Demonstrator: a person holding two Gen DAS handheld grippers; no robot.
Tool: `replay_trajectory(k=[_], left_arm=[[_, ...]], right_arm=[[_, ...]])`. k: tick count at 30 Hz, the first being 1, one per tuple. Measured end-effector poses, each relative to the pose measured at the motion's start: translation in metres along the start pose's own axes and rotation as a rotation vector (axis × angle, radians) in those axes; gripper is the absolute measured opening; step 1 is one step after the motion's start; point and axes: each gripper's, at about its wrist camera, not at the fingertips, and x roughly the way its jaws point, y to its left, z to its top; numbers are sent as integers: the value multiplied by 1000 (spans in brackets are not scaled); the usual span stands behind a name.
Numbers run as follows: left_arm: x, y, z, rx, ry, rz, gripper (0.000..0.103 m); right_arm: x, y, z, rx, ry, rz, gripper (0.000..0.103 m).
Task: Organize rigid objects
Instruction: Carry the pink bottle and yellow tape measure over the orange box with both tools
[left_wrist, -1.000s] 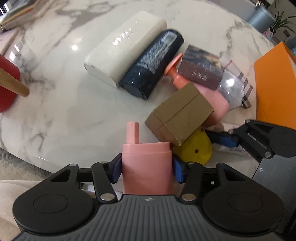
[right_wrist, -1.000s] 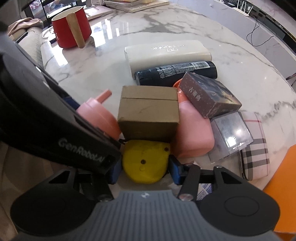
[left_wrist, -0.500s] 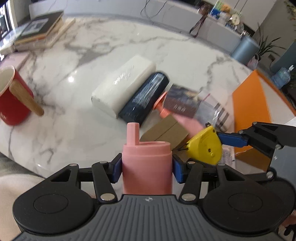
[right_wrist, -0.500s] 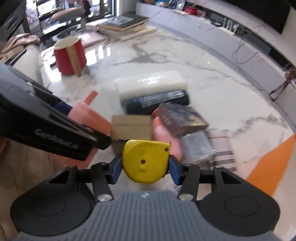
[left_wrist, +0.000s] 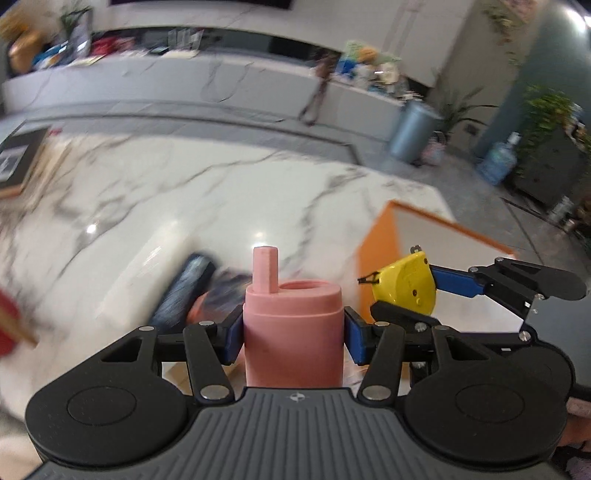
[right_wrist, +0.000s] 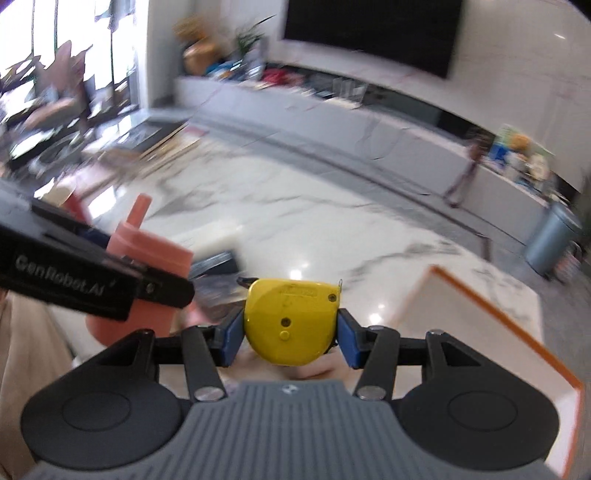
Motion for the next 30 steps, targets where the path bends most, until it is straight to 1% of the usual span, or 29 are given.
replay_trajectory(k=[3,7,10,12,16,19,21,24,26,30], left_arm=[[9,-27,15,31,2,-65,62],[29,-62,33,75,15,-138,62],[48,-87,43,112,31,-170,62],[63,-104,48,131,51,-187,62],[98,-132,50,177,116,-183,62],[123,-144,47,205,162,-164,62],[132,-150,44,225,175,-135,62],[146,-156,39,296,186,-79,62],[153,-161,37,328,207,-63,62],[169,-165,33,349,234,-38,62]], right_arm=[[-10,-30,-2,53,-14,-62,53],[-13,-69,-13,141,1,-137,53],[-9,-100,-29,226,35,-193,53],[-5,-115,-40,255,65,-214,53],[15,-136,-58,277,142,-238,53],[29,-142,-69,268,186,-236,53],[38,-148,-74,262,203,-228,53],[49,-151,-79,263,223,-215,53],[55,-153,-80,260,236,-209,53],[68,-155,-84,234,272,-188,53]])
